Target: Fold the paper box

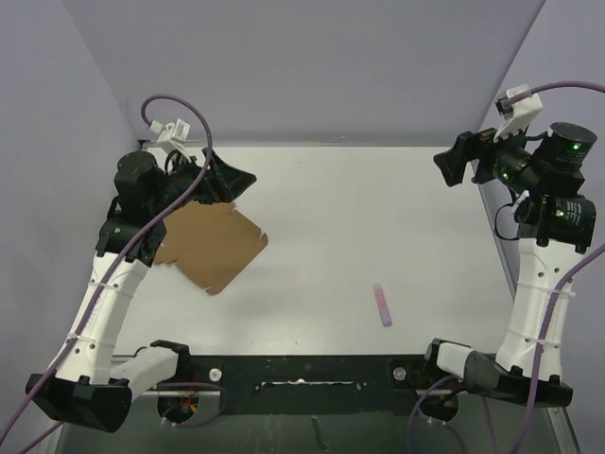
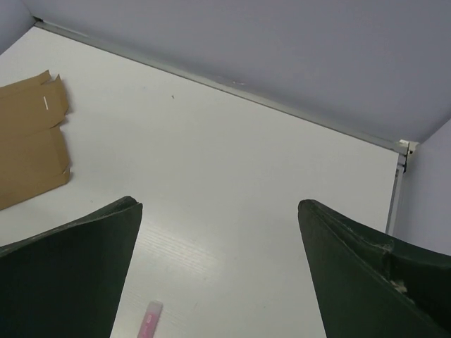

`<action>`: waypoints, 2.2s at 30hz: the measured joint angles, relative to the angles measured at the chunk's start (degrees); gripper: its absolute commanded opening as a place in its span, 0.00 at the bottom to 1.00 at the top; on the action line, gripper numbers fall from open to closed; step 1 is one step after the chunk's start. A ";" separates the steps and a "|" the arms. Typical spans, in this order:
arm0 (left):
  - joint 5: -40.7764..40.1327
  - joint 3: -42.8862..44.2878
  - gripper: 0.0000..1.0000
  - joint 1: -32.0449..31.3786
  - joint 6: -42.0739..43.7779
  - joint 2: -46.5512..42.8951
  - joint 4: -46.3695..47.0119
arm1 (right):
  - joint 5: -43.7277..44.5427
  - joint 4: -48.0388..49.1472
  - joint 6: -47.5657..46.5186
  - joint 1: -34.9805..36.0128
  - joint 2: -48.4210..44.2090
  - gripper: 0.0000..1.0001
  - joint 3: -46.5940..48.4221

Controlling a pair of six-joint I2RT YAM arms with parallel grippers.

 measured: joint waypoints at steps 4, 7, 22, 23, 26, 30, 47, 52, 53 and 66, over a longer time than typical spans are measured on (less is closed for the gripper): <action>-2.91 -4.87 0.98 0.50 0.92 -1.75 -1.49 | 1.88 0.07 0.96 1.49 0.02 0.98 -3.98; -5.18 -9.68 0.98 1.03 1.40 -4.13 -2.43 | 2.99 0.48 1.64 2.78 0.02 0.98 -7.91; -10.49 -36.11 0.97 3.32 -1.75 -20.59 -3.61 | -3.23 9.46 0.96 7.02 -4.76 0.98 -36.98; -10.84 -36.87 0.97 3.39 -2.01 -21.38 -4.07 | -5.18 10.60 0.57 7.06 -4.83 0.98 -38.64; -12.28 -38.12 0.97 3.58 -2.67 -22.93 -5.03 | -10.29 14.86 0.22 7.02 -4.66 0.98 -43.34; -15.34 -38.86 0.96 3.69 -2.89 -24.09 -6.45 | -17.75 22.32 1.42 5.18 -3.87 0.98 -48.89; -19.28 -43.47 0.88 15.76 -7.19 -15.65 -4.50 | -25.35 27.61 -3.13 9.31 -2.16 0.98 -49.94; -16.52 -49.79 0.85 23.34 -11.04 -15.23 -1.73 | -24.15 27.41 -4.17 10.08 -2.14 0.98 -49.94; -16.48 -50.66 0.84 24.35 -11.56 -15.26 -1.44 | -23.89 27.39 -4.39 10.32 -2.10 0.98 -49.94; -15.56 -57.44 0.65 29.46 -18.38 -5.40 16.70 | -22.08 26.45 -5.27 11.76 -1.75 0.98 -49.94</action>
